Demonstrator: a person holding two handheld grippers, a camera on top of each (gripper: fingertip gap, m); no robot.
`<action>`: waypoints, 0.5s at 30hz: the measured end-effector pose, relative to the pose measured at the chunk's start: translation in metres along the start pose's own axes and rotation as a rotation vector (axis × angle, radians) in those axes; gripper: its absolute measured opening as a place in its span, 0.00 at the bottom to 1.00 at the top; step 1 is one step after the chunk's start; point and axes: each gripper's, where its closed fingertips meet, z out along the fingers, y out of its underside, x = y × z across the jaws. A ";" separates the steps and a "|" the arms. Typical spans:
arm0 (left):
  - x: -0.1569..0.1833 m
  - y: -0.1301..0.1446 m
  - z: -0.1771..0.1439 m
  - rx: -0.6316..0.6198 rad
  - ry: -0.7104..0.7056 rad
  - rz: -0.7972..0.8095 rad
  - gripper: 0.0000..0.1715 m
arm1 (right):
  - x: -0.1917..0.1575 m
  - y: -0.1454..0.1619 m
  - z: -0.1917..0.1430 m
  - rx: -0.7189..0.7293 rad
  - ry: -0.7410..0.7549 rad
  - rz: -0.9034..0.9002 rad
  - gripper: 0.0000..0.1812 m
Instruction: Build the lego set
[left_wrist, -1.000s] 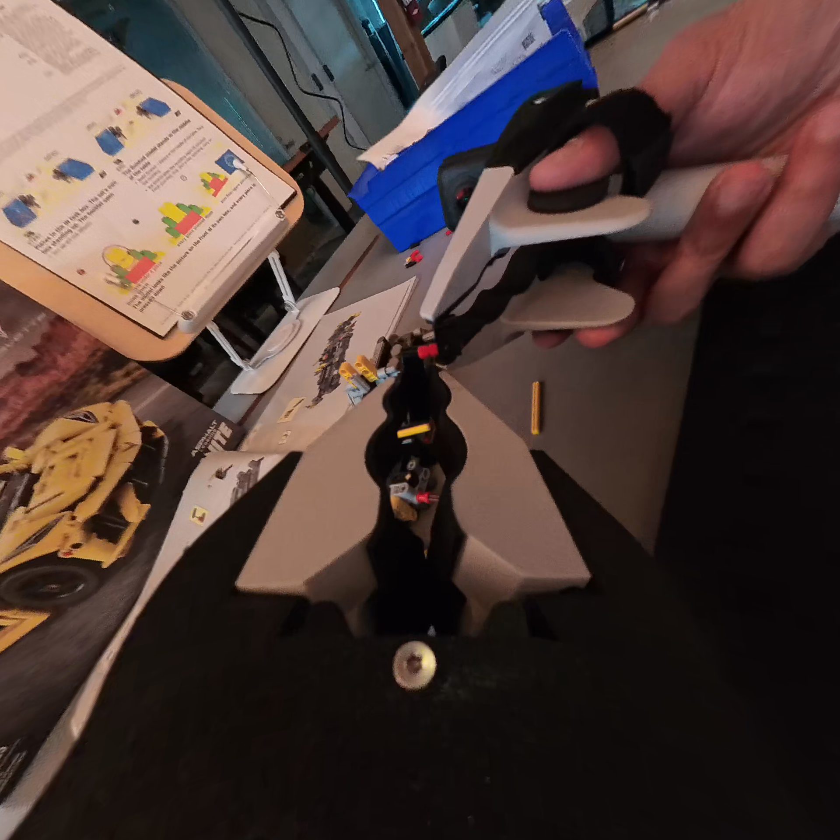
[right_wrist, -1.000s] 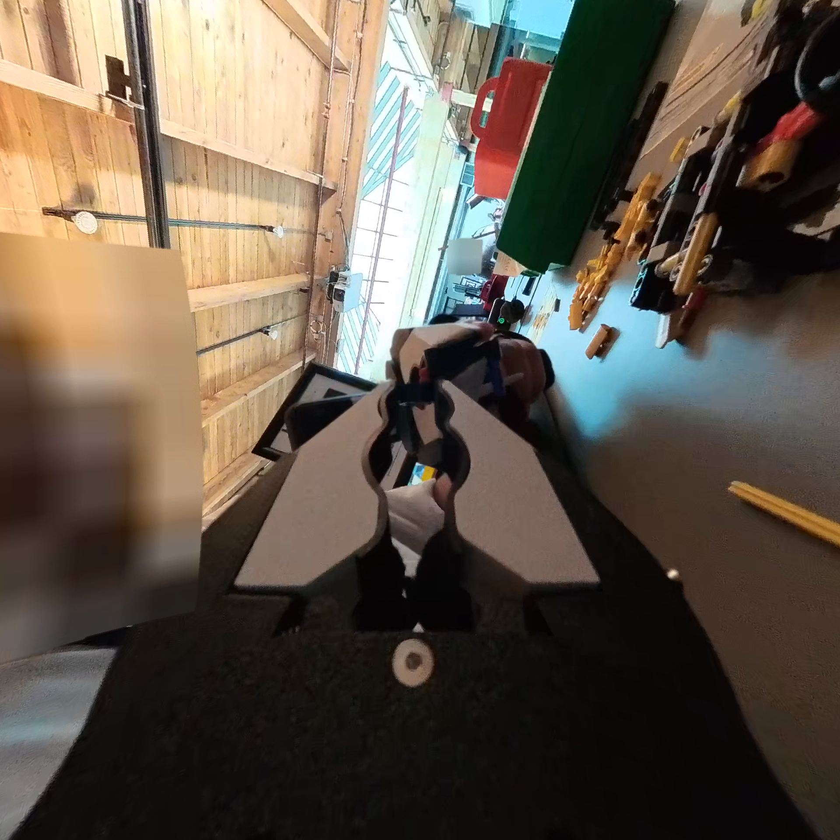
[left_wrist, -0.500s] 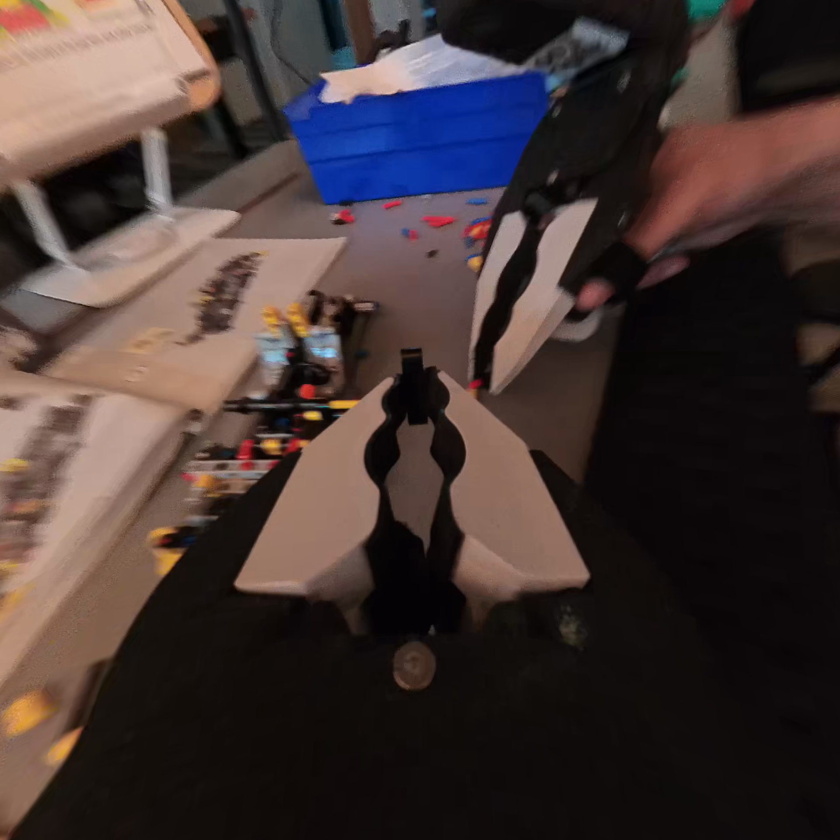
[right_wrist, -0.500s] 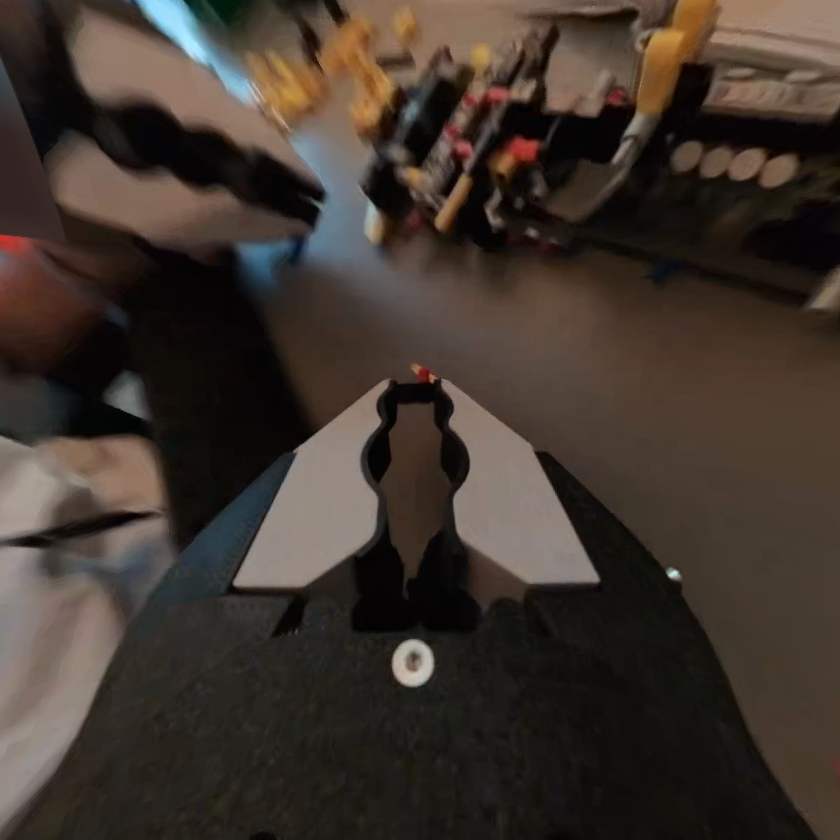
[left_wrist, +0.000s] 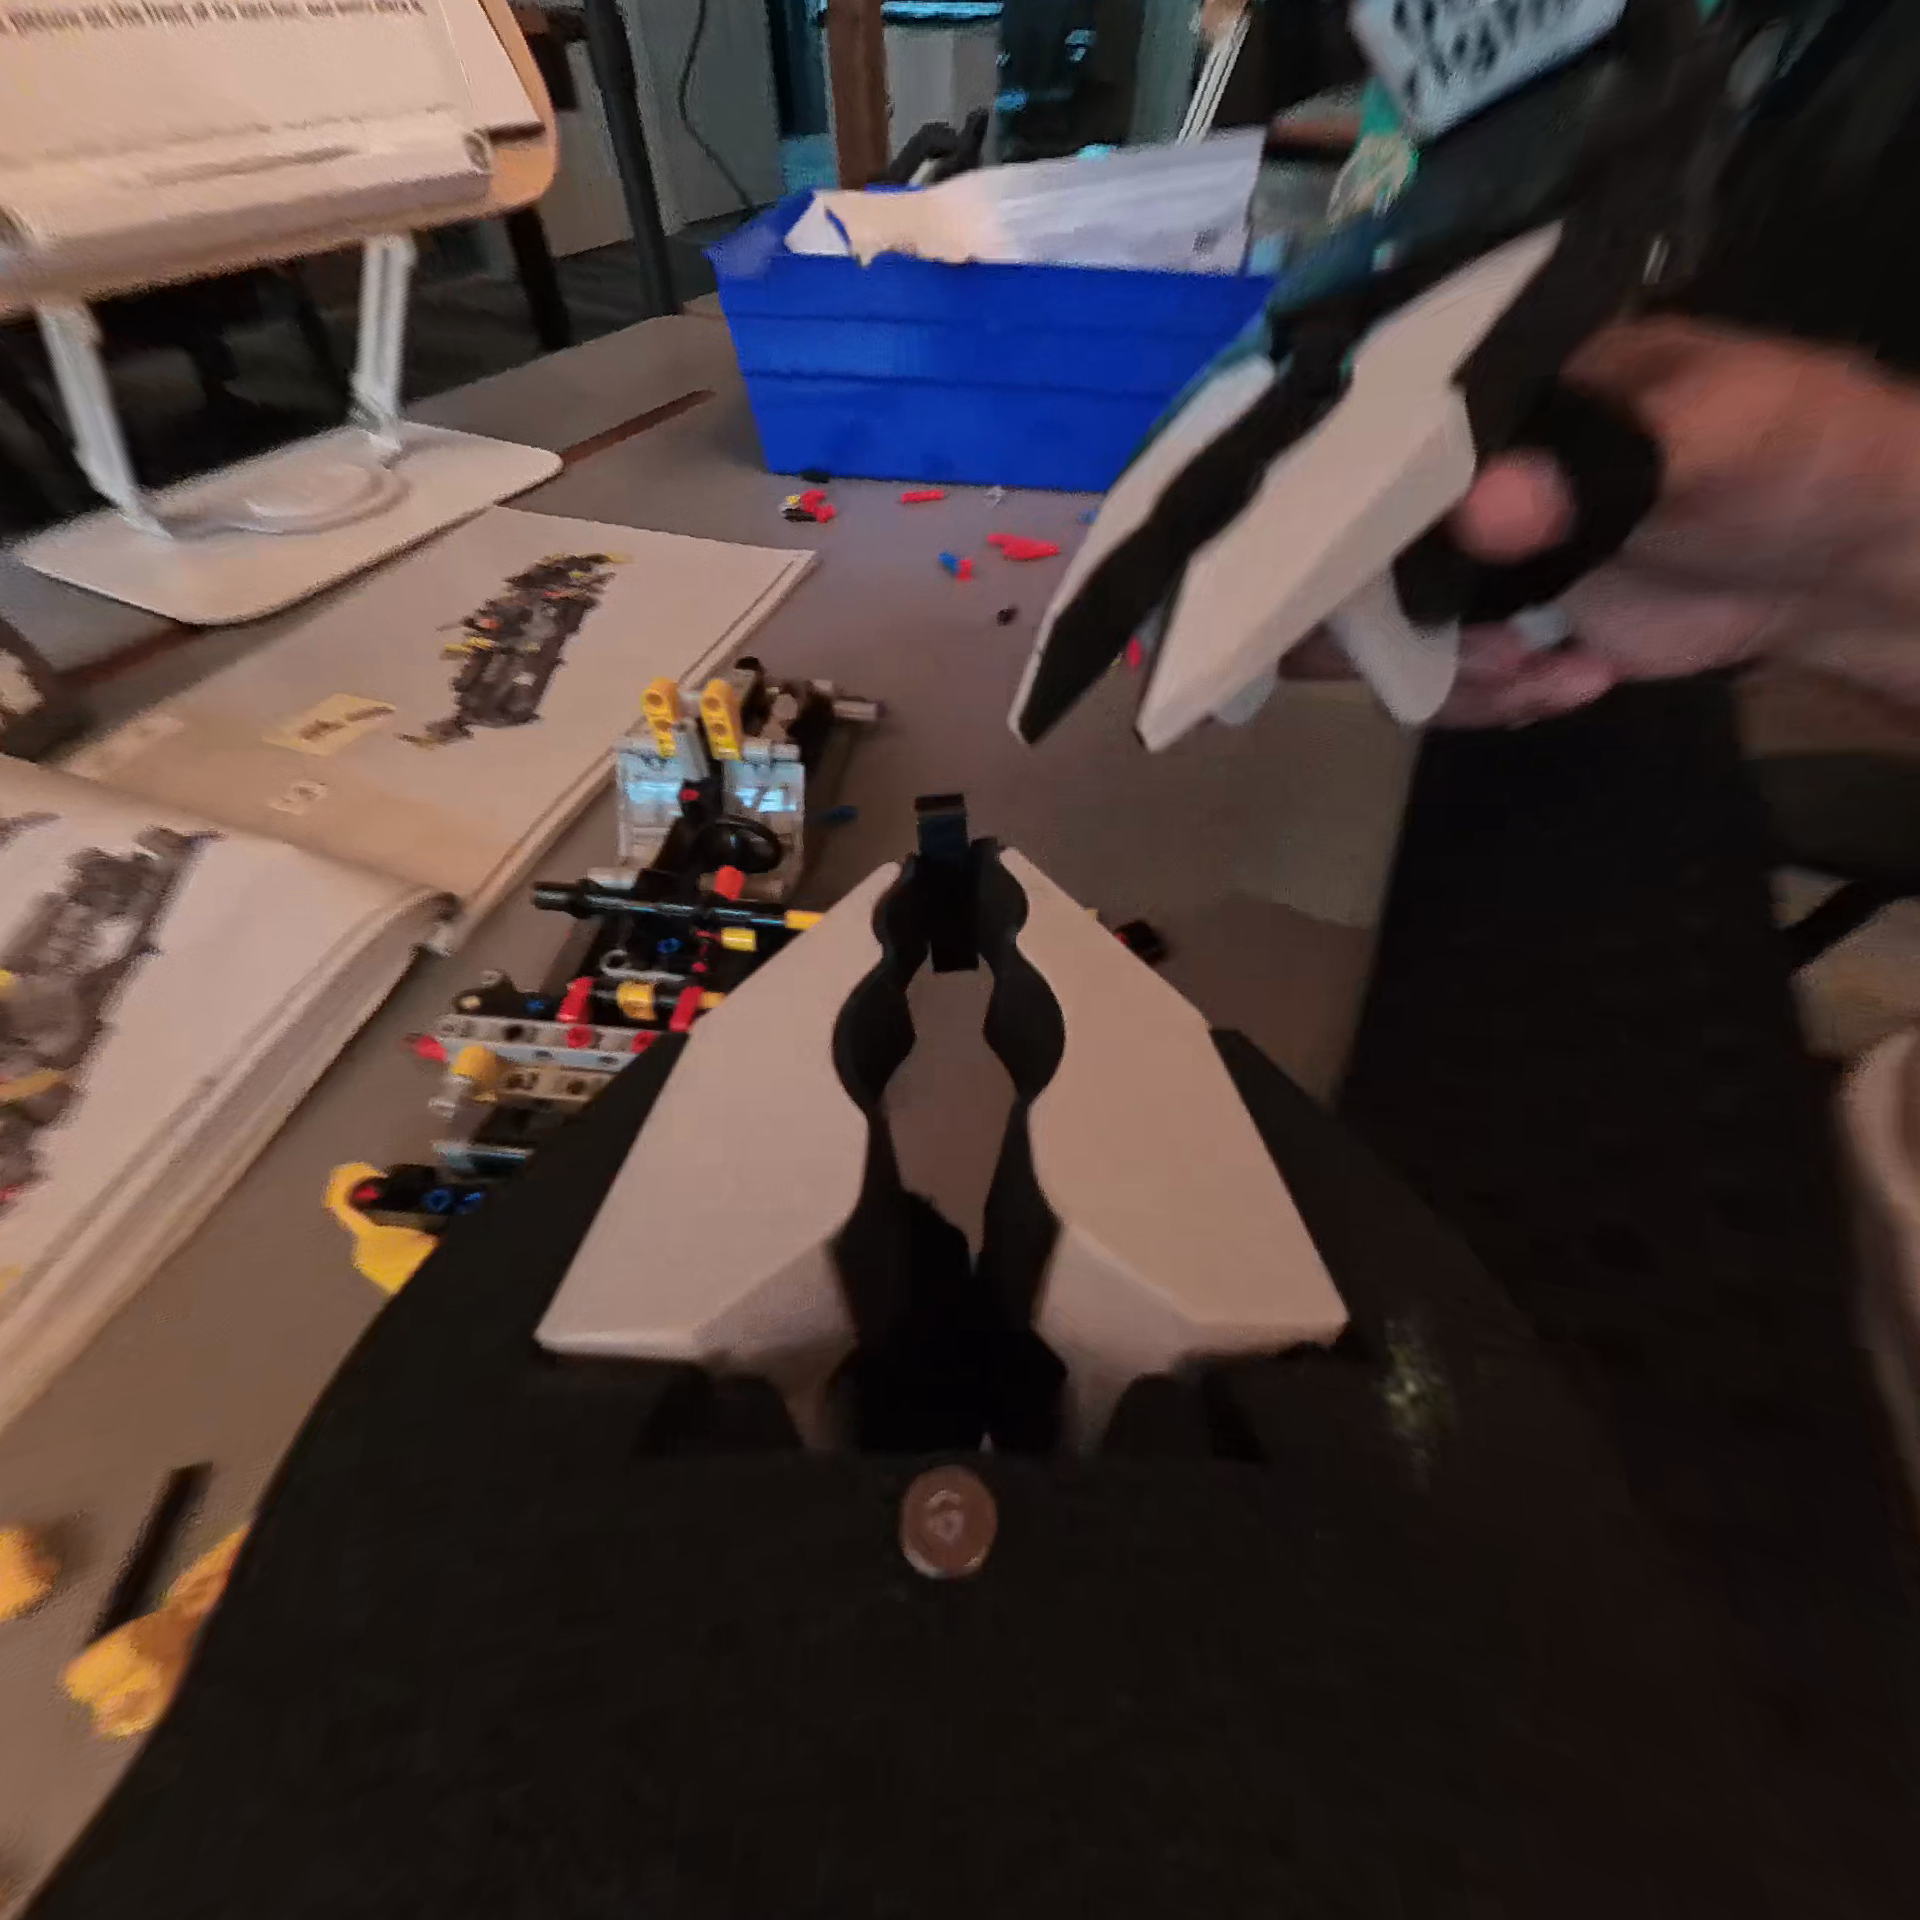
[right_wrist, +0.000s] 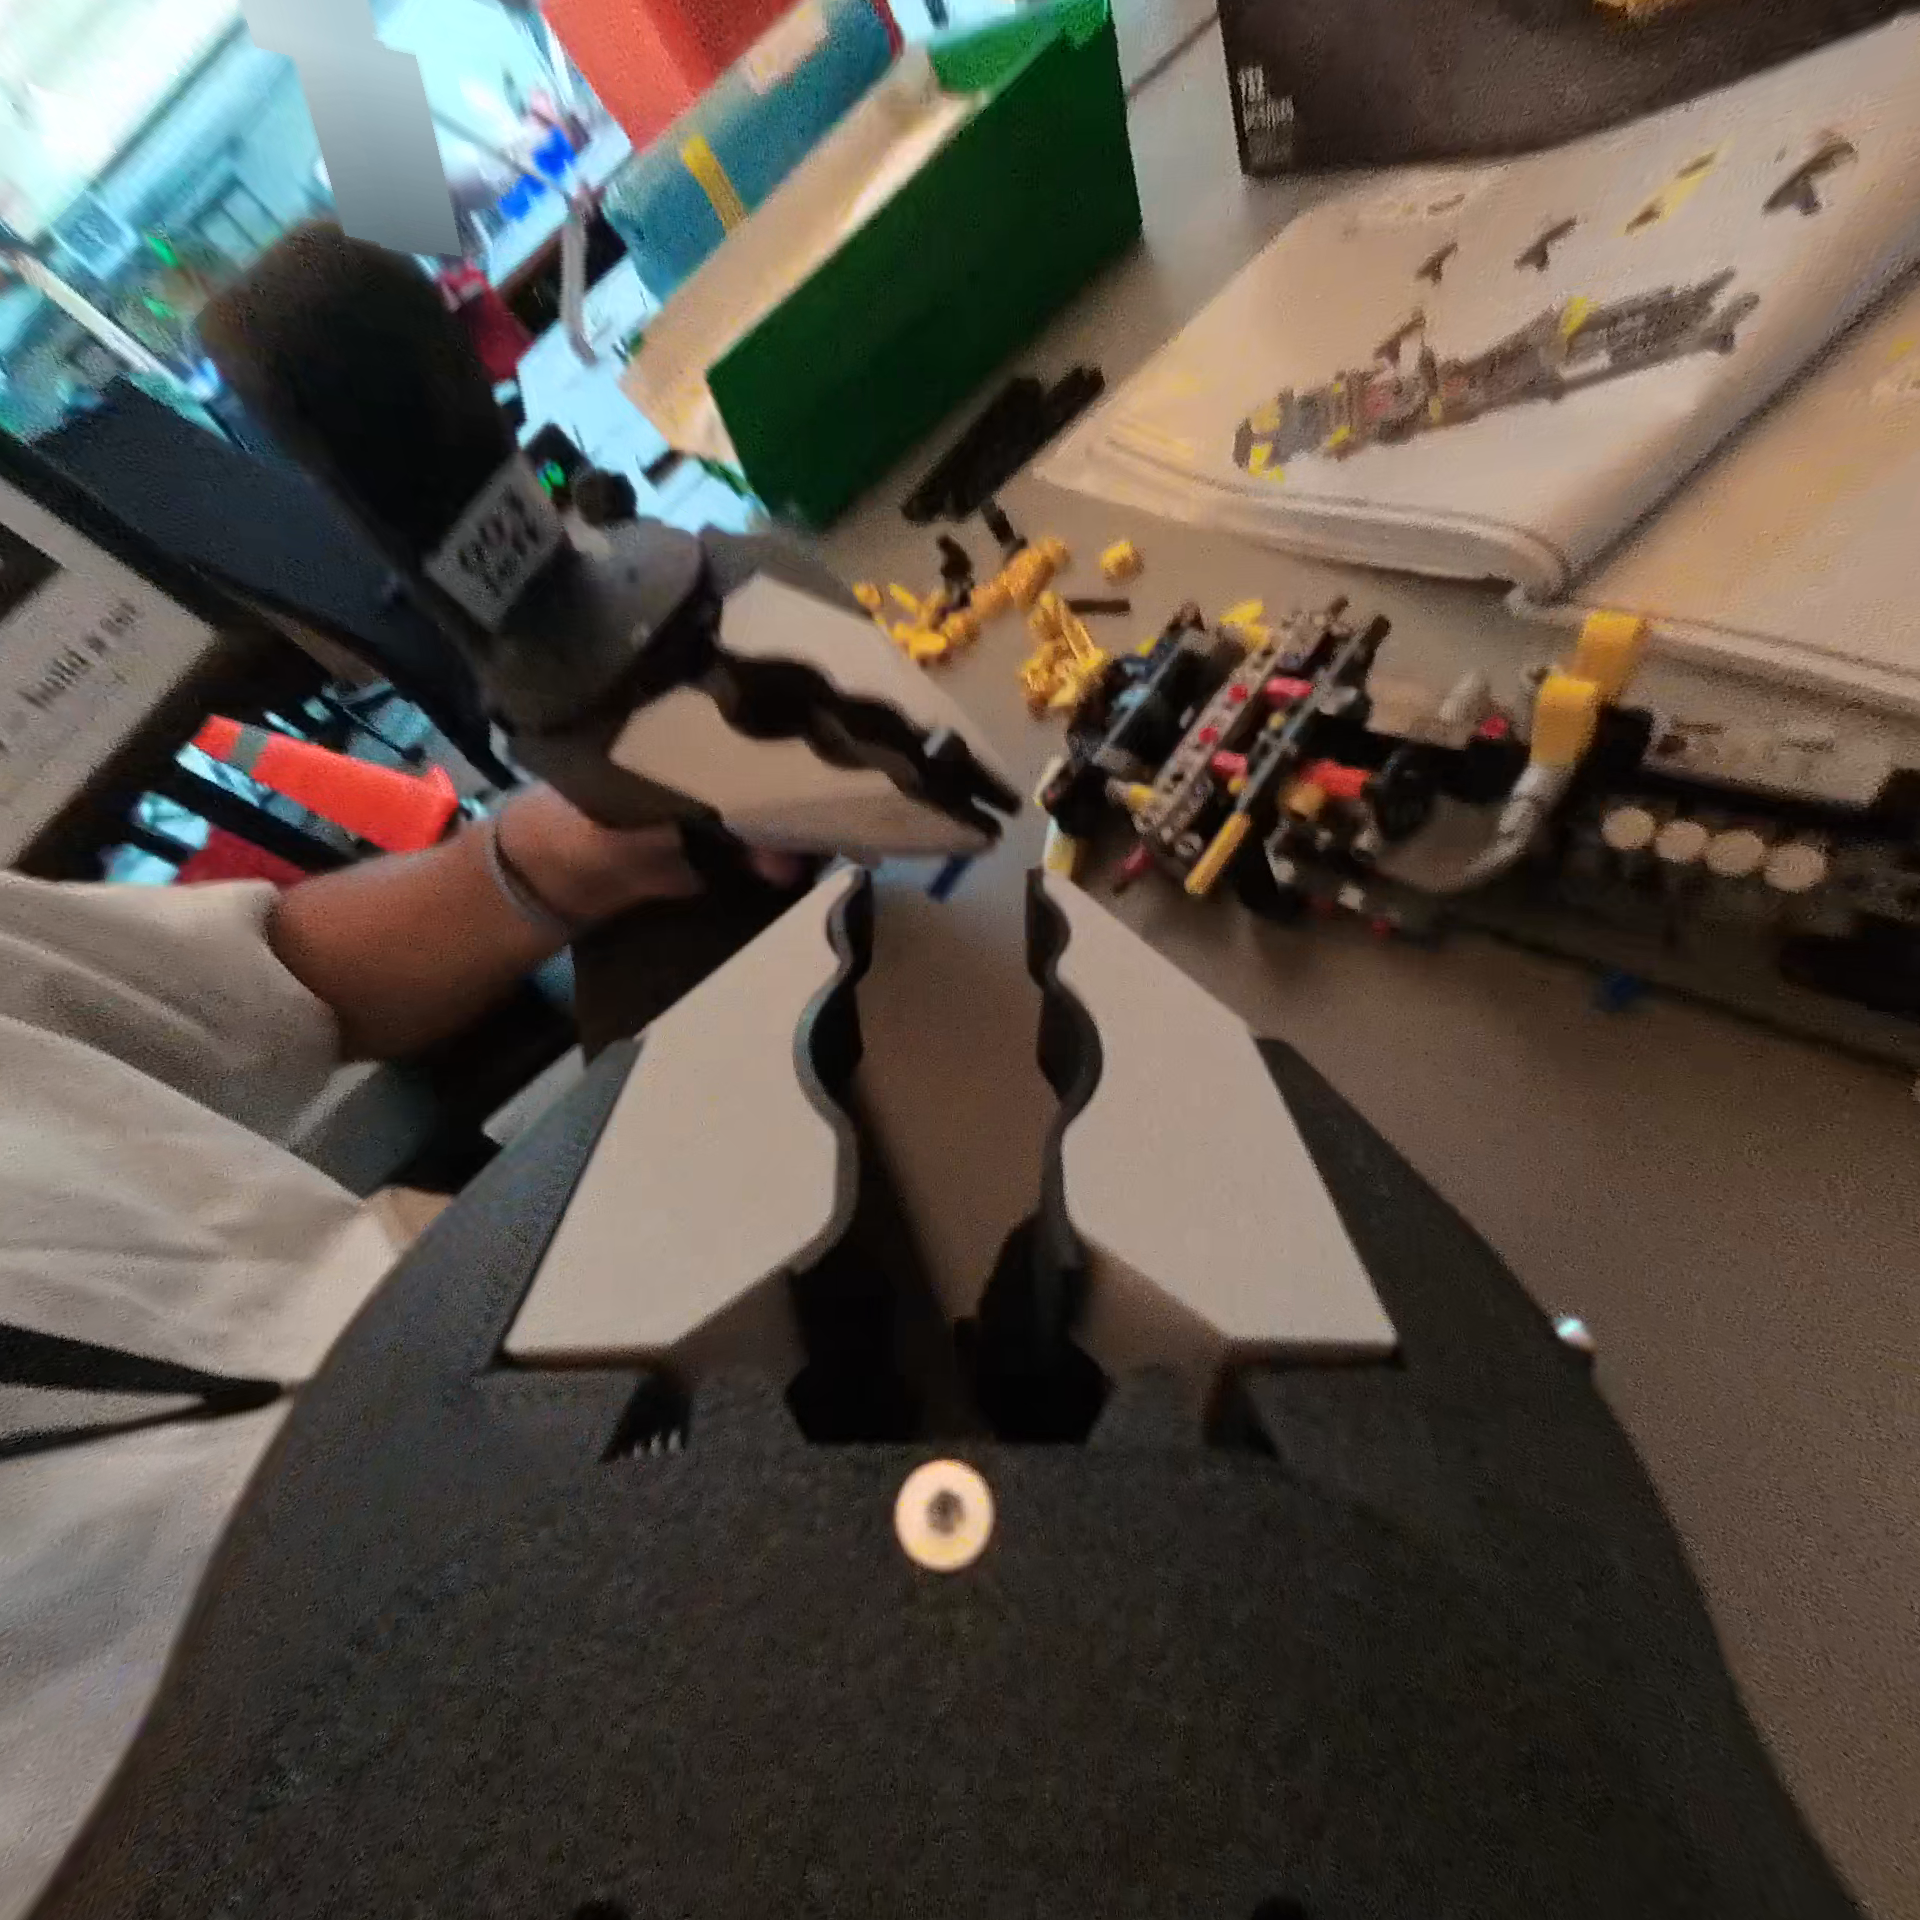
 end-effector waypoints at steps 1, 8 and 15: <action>-0.001 0.001 0.001 -0.015 -0.040 0.064 0.03 | -0.004 -0.007 0.005 0.025 -0.007 0.010 0.15; -0.002 0.005 0.003 -0.064 -0.151 0.255 0.03 | 0.001 -0.001 0.031 -0.021 0.025 0.018 0.04; -0.007 0.007 0.004 -0.077 -0.193 0.281 0.03 | 0.011 -0.002 0.028 -0.043 0.101 0.035 0.03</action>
